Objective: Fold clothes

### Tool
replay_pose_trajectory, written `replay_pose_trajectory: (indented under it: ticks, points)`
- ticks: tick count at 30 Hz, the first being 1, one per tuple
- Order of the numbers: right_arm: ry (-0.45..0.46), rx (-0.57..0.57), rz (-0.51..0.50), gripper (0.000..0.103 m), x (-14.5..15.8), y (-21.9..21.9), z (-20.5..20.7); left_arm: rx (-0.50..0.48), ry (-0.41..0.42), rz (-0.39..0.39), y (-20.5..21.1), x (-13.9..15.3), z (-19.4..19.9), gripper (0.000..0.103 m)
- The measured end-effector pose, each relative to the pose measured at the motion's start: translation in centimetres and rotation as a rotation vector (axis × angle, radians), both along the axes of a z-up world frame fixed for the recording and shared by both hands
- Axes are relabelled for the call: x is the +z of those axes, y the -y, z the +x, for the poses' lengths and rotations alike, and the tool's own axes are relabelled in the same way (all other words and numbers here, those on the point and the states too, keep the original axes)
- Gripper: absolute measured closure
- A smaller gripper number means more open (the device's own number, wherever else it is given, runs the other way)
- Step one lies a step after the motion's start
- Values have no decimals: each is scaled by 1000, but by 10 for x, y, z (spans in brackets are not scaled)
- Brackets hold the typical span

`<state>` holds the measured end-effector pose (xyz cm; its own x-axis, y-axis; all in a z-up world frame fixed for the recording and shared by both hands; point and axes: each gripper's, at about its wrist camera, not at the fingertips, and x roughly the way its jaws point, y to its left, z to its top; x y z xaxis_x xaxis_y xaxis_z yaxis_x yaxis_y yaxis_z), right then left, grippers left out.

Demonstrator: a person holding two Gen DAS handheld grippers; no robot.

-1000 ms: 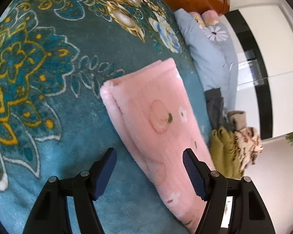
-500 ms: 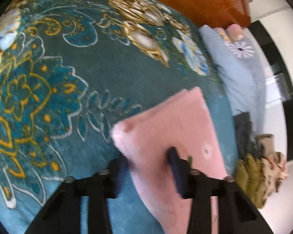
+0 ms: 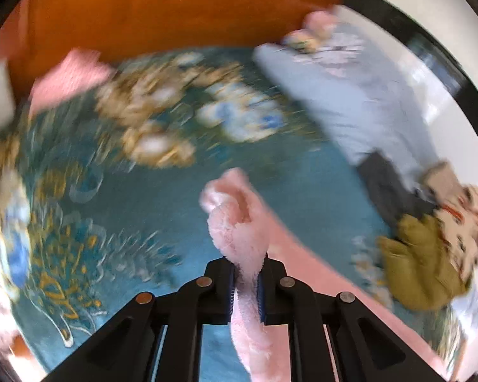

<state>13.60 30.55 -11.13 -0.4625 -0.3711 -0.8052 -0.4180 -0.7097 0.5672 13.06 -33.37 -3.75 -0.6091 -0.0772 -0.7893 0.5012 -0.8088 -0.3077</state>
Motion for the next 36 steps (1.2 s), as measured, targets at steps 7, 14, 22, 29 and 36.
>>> replay_pose_trajectory:
  ticks: [7, 14, 22, 29, 36]
  points:
    - [-95, -41, -39, 49, 20, -25, 25, -369, -135, -214, -160, 96, -16, 92]
    - [-120, -153, -54, 49, 19, -71, 69, -669, 39, -202, -333, 16, -10, 92]
    - [-86, -250, -52, 49, -3, -115, 106, -791, 198, -281, -395, -40, 8, 92]
    - [-60, -351, -27, 49, -11, -158, 133, -860, 315, -281, -426, -79, 15, 89]
    - [-25, -459, -75, 39, -37, -188, 144, -918, 299, -69, -420, -60, 19, 64]
